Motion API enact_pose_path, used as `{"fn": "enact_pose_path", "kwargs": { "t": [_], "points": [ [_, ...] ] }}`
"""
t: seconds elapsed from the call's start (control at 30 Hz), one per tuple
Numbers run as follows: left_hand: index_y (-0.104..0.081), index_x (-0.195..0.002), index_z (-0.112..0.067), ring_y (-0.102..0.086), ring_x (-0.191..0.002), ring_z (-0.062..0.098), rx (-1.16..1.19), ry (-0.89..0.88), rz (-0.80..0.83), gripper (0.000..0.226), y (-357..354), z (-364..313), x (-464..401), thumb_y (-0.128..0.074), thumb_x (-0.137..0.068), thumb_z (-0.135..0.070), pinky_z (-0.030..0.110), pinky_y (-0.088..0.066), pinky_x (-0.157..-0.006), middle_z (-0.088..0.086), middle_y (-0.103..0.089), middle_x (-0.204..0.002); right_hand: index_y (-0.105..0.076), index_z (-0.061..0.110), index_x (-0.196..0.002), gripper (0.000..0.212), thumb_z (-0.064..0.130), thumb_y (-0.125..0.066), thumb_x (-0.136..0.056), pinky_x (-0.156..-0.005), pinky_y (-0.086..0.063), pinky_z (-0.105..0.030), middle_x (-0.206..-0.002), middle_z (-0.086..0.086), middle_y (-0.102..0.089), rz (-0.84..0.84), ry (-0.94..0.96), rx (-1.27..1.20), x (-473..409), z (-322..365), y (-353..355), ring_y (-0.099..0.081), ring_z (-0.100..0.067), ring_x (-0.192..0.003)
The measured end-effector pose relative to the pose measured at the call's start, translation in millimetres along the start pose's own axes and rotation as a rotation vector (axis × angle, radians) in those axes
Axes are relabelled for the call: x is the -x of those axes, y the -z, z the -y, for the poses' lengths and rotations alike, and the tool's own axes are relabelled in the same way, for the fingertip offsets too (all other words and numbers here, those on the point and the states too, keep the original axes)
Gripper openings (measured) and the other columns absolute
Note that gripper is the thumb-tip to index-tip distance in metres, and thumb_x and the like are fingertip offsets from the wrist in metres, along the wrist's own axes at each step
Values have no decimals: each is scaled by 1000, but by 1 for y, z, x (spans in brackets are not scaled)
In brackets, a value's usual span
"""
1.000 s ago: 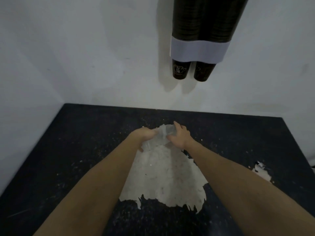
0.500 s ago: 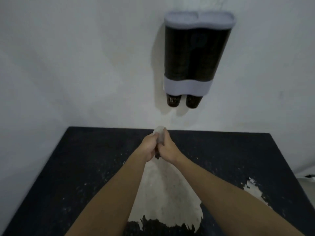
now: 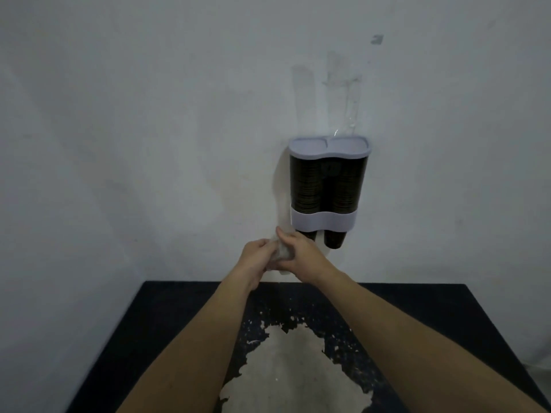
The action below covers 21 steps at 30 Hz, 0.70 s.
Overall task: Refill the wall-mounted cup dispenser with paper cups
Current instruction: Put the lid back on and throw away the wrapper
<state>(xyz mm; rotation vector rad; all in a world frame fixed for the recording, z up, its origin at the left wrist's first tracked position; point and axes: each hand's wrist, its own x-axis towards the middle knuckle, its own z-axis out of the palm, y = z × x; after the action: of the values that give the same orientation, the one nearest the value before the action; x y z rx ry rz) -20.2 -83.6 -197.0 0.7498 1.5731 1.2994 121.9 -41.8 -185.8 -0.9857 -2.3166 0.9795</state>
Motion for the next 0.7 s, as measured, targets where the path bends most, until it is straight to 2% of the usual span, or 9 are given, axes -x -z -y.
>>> {"fn": "enact_pose_path", "kwargs": {
  "t": [0.07, 0.13, 0.2, 0.33, 0.4, 0.43, 0.5, 0.6, 0.7],
  "points": [
    [-75, -98, -5, -74, -87, 29, 52, -22, 54, 25, 2, -6, 7, -63, -87, -25, 41, -60, -79, 16, -77, -94, -39, 20, -155, 76, 17, -76, -88, -101, -33, -22, -135, -9, -52, -48, 19, 100, 0, 7, 1, -48, -24, -126],
    [-81, -90, -15, -74, -86, 21, 150, -32, 105, 24, 6, -12, 17, -63, -88, -30, 35, -56, -76, 11, -77, -96, -47, 17, -150, 67, 13, -74, -89, -103, -36, -25, -135, -10, -57, -143, 25, 145, 3, 16, 2, -51, -24, -126],
    [-82, -89, -24, -73, -93, 16, 246, -34, 161, 24, 12, -15, 23, -61, -93, -35, 32, -56, -78, 7, -77, -103, -56, 15, -142, 56, 11, -73, -89, -98, -38, -23, -133, -8, -61, -234, 18, 141, 6, 25, 0, -56, -21, -120],
    [-76, -106, -16, -65, -112, 26, 313, -86, 199, 23, 15, -11, 32, -65, -94, -33, 34, -59, -79, 14, -69, -120, -68, 11, -119, 28, 7, -69, -91, -75, -43, -8, -107, -2, -67, -373, -8, 55, 12, 40, -12, -61, -10, -95],
    [-58, -123, -14, -64, -113, 30, 358, -35, 182, 41, 13, -10, 39, -72, -90, -34, 40, -60, -79, 16, -62, -127, -70, 13, -110, 17, 11, -68, -93, -66, -44, -5, -94, 6, -66, -448, -39, -52, 16, 45, -16, -61, -3, -84],
    [-50, -127, -15, -65, -112, 33, 376, 17, 183, 52, 13, -9, 41, -76, -87, -36, 44, -61, -80, 14, -59, -128, -72, 14, -109, 15, 15, -69, -94, -66, -45, -6, -89, 9, -65, -473, -52, -105, 19, 47, -17, -61, -1, -82],
    [-49, -130, -14, -70, -107, 35, 410, 82, 252, 61, 16, -9, 49, -78, -84, -40, 48, -60, -82, 16, -61, -128, -74, 15, -108, 16, 19, -71, -93, -72, -50, -13, -88, 10, -68, -494, -52, -175, 24, 50, -17, -64, -2, -84],
    [-60, -129, -4, -69, -111, 30, 503, 36, 318, 50, 15, -8, 59, -71, -91, -34, 39, -58, -87, 18, -69, -125, -78, 16, -104, 14, 15, -70, -93, -75, -58, -24, -86, 6, -72, -517, -9, -219, 31, 53, -18, -67, -6, -83],
    [-65, -122, 3, -71, -106, 25, 596, 5, 214, 36, 8, -7, 69, -67, -94, -20, 30, -59, -85, 21, -71, -119, -79, 12, -103, 16, 10, -65, -94, -79, -55, -30, -90, -1, -69, -570, 5, -162, 38, 49, -27, -61, -13, -87]
  ]
}}
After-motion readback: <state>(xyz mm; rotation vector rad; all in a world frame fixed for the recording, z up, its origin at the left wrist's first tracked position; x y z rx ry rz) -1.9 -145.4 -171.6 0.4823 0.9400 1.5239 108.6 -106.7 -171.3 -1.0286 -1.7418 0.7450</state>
